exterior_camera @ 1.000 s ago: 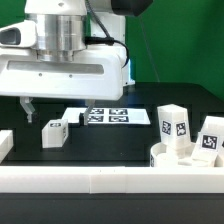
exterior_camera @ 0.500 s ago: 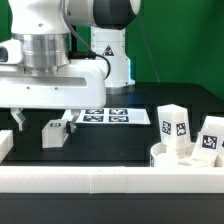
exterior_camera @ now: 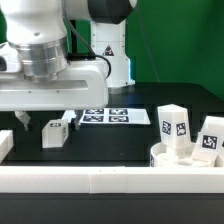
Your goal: Assemble stool
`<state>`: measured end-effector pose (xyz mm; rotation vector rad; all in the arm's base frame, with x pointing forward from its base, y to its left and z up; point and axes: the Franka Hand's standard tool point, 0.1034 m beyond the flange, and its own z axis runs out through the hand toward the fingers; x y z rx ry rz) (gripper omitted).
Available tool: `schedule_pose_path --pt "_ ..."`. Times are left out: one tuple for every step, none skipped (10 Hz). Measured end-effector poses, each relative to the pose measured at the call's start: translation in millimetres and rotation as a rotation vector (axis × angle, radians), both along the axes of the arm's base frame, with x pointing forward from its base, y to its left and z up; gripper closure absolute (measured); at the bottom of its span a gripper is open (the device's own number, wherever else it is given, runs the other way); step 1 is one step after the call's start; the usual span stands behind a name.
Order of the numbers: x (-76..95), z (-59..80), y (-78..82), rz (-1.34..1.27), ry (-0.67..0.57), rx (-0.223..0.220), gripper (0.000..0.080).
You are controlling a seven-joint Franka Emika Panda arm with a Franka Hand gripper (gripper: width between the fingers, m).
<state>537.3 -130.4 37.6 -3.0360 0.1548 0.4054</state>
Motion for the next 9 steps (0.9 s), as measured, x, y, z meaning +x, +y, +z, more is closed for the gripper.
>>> schedule_pose_path --pt "-5.6 -0.7 4.5 0.004 0.078 0.03 0.015" --pt "-3.9 -2.0 5.0 0.006 0.115 0.043 0.015" --pt "-8.8 -2.2 7.1 0.005 0.191 0.068 0.015" --pt "-10.8 -4.3 6.6 0.001 0.265 0.085 0.015" --pt "-9.6 -6.6 4.8 0.005 0.305 0.086 0.015" --pt "-17.4 -6.2 7.4 -0.002 0.397 0.102 0.015" --pt "-19.7 -10.3 7.1 -0.002 0.473 0.102 0.015" --pt "-18.7 -14.9 8.1 0.001 0.503 0.102 0.015" --pt "-28.7 -15.8 7.5 0.008 0.589 0.106 0.015"
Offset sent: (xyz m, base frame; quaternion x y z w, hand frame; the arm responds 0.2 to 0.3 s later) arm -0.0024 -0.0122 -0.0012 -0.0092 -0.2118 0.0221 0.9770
